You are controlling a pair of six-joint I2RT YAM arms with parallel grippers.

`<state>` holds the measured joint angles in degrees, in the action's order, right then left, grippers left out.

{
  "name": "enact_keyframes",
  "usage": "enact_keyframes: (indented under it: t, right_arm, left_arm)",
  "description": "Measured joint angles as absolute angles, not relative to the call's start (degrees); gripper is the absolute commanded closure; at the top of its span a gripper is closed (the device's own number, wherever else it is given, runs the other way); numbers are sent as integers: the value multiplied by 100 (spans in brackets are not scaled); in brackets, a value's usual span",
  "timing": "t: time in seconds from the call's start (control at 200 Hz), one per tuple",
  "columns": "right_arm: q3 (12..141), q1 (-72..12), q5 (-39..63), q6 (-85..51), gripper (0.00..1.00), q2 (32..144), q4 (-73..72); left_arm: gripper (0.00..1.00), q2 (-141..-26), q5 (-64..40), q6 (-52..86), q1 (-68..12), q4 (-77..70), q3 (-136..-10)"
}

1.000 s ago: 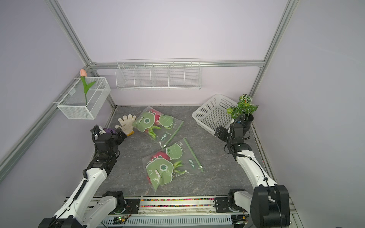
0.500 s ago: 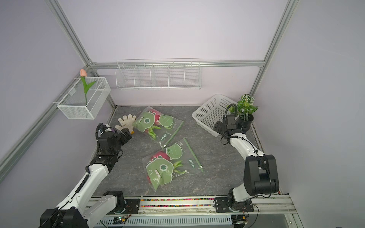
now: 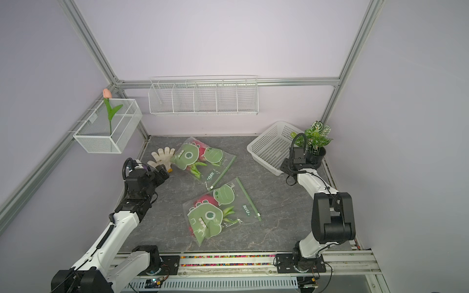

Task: Open the zip-top bag and take out the dragon fruit
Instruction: Adjust the basket at the center of the board.

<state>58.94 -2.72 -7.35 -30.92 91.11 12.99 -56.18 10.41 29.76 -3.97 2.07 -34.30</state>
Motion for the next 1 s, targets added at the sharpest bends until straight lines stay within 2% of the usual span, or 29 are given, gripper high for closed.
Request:
enact_keyframes:
  t: [0.29,0.33,0.405,1.005]
  right_arm:
    - [5876,-244,-572,-2832,74,9111,1308]
    - [5865,-242,-552,-2790,78,9109,1302]
    - [5833,-222,-504,-2716,78,9085,1245]
    - [5811,38,209,-777,74,9039,1594]
  left_arm:
    - [4,-5736,1017,2952,-397,209,-3430]
    - [4,-5745,1017,2952,-397,207,-3430]
    - [5,-5771,1015,2950,-397,207,-3430]
    - [7,-5859,864,2932,-397,207,-3430]
